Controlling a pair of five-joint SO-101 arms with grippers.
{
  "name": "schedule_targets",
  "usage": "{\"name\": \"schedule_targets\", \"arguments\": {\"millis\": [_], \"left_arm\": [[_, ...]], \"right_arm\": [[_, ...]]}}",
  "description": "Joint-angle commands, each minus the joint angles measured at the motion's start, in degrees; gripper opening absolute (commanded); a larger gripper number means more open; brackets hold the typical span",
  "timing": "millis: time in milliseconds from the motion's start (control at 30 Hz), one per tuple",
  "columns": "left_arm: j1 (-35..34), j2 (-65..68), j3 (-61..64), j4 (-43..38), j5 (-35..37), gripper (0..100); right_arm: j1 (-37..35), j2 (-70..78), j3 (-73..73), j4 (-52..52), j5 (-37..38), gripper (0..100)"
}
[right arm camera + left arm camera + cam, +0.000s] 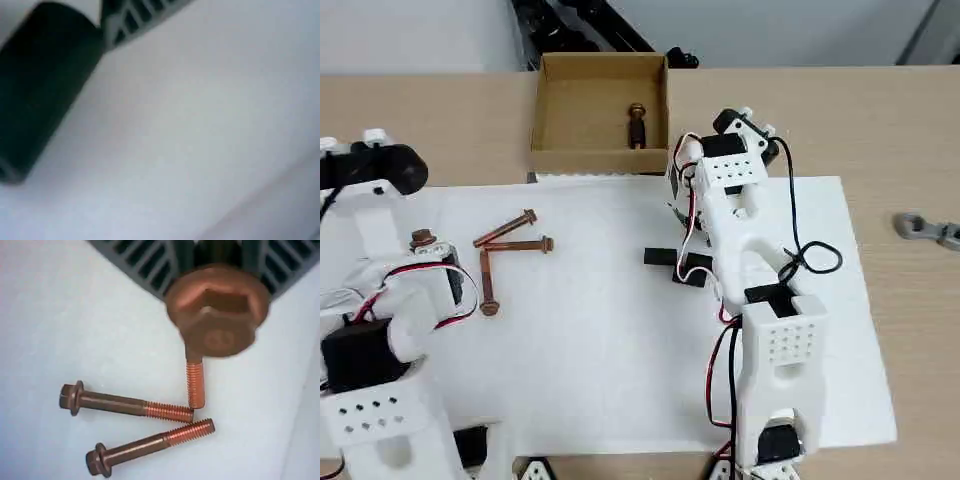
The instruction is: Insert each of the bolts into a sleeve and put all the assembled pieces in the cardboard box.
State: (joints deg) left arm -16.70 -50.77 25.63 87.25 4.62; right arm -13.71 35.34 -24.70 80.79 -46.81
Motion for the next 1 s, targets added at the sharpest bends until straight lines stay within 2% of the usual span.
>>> {"name": "schedule_targets", "arguments": {"millis": [0,700,967], "left_arm": [[0.09,-1.32,-0.13,-1.85,-0.26,1],[0.18,-1.32,-0.13,-1.85,-0.35,1],[0.35,-1.05,-0.04,-1.93,-0.35,1]], "right_arm": [[1.19,-0.48,-2.55,-0.57,-0.53,16.9],[1.45,-0.13,-11.87,1.19,-0.88,17.0],[1.54,5.49,-12.04,1.1,-2.73,16.9]]}}
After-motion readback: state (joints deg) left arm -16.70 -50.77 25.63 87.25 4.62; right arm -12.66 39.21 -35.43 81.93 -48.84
